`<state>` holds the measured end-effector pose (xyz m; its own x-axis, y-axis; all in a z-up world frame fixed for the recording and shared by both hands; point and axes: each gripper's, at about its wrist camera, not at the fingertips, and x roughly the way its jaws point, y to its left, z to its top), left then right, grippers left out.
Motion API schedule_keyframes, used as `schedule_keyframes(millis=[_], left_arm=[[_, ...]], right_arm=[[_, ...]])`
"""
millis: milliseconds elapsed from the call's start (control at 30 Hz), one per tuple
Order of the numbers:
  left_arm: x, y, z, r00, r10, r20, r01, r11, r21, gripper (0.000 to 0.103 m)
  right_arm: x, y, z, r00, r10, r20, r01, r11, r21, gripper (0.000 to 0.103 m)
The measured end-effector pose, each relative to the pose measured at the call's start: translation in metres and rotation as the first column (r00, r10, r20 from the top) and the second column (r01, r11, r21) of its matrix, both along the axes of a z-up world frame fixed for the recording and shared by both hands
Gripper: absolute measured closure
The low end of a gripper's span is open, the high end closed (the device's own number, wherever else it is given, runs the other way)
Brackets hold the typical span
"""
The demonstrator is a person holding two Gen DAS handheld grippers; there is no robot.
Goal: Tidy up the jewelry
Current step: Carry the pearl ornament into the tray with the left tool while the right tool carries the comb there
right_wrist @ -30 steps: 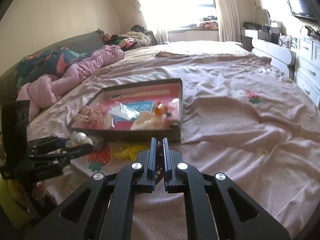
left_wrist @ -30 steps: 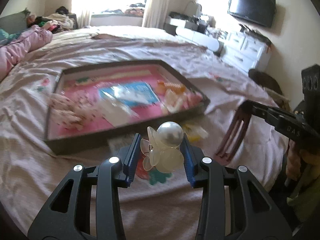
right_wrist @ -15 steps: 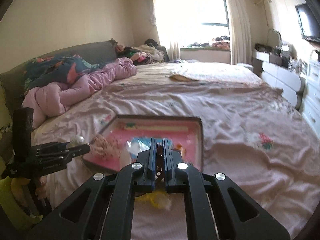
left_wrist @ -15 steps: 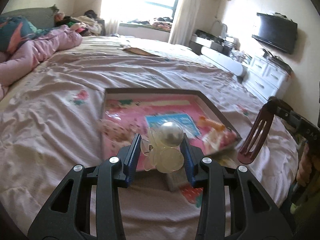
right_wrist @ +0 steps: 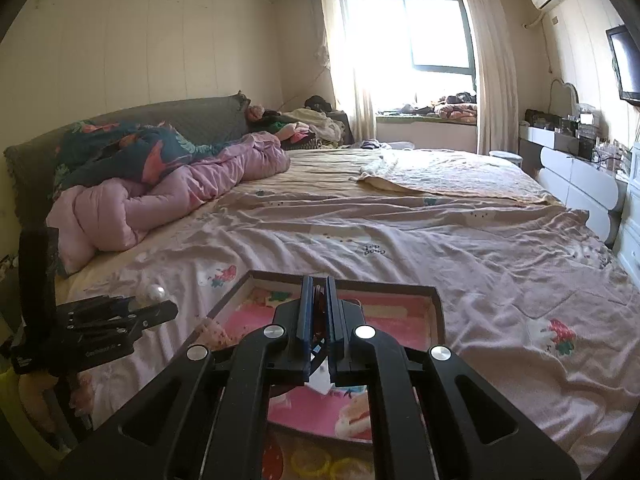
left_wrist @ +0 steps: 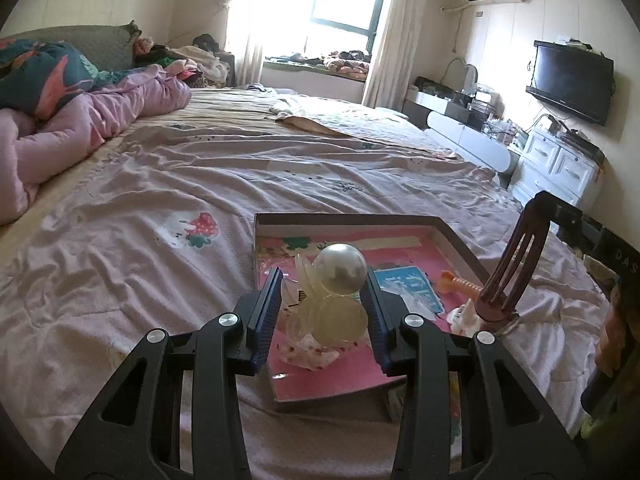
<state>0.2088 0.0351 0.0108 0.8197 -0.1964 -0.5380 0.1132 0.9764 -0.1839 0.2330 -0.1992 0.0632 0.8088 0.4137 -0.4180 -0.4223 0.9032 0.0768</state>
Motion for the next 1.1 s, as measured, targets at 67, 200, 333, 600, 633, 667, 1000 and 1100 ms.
schedule_keyframes(millis=[67,200,333,600,633,667,1000,1100], left_arm=[[0.004,0.001,-0.002,1.000,0.000,-0.004,0.000,1.000,0.002,0.072],[0.014,0.002,-0.007,1.000,0.003,-0.017,-0.003,1.000,0.005,0.072],[0.024,0.001,-0.015,0.999,0.001,-0.036,0.000,1.000,0.008,0.072],[0.038,-0.004,-0.033,0.997,-0.006,-0.078,0.007,1.000,0.016,0.072],[0.039,-0.004,-0.035,0.997,-0.008,-0.082,0.009,1.000,0.016,0.072],[0.040,-0.004,-0.037,0.996,-0.008,-0.087,0.009,1.000,0.018,0.072],[0.041,-0.009,-0.044,0.995,-0.008,-0.099,0.011,0.999,0.038,0.058],[0.040,-0.009,-0.044,0.995,-0.007,-0.099,0.011,0.999,0.033,0.052]], right_arm=[[0.006,0.001,-0.002,1.000,-0.004,0.001,0.004,1.000,-0.004,0.097],[0.018,0.001,-0.009,1.000,-0.021,-0.010,0.021,1.000,-0.007,0.097],[0.030,0.001,-0.019,0.999,-0.038,-0.028,0.038,0.999,-0.011,0.097],[0.046,-0.002,-0.047,0.994,-0.071,-0.089,0.069,0.997,-0.023,0.097],[0.048,-0.002,-0.051,0.992,-0.073,-0.099,0.071,0.997,-0.022,0.097],[0.049,-0.002,-0.054,0.991,-0.074,-0.108,0.072,0.997,-0.022,0.097],[0.055,-0.004,-0.083,0.981,-0.093,-0.170,0.087,0.995,-0.043,0.097],[0.053,-0.005,-0.088,0.978,-0.111,-0.177,0.101,0.993,-0.066,0.097]])
